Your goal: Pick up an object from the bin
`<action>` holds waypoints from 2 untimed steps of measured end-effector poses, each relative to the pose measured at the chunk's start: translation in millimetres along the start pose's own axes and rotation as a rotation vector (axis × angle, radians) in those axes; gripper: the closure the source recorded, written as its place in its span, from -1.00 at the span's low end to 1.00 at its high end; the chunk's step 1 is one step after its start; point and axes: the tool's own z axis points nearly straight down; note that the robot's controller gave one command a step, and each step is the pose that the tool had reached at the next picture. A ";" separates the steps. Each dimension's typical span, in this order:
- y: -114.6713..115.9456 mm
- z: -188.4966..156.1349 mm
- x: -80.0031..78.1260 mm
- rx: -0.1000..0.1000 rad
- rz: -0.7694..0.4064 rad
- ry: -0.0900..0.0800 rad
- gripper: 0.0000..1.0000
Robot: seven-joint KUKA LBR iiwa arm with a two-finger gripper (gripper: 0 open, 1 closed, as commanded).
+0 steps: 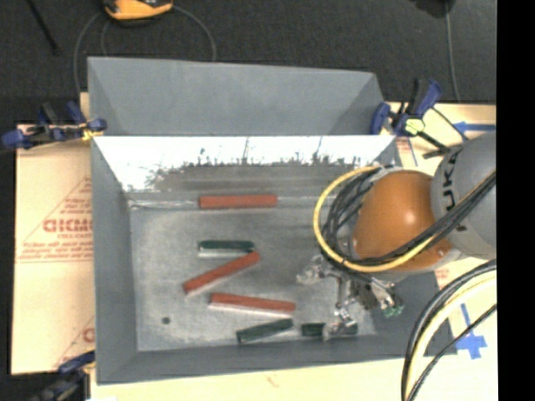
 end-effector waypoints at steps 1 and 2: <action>41.8 16.3 -36.7 0.000 -0.008 0.008 1.00; 41.8 16.3 -36.8 0.001 -0.009 0.007 1.00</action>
Offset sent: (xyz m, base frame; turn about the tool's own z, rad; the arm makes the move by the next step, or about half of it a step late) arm 0.0000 0.0000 0.0000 0.0000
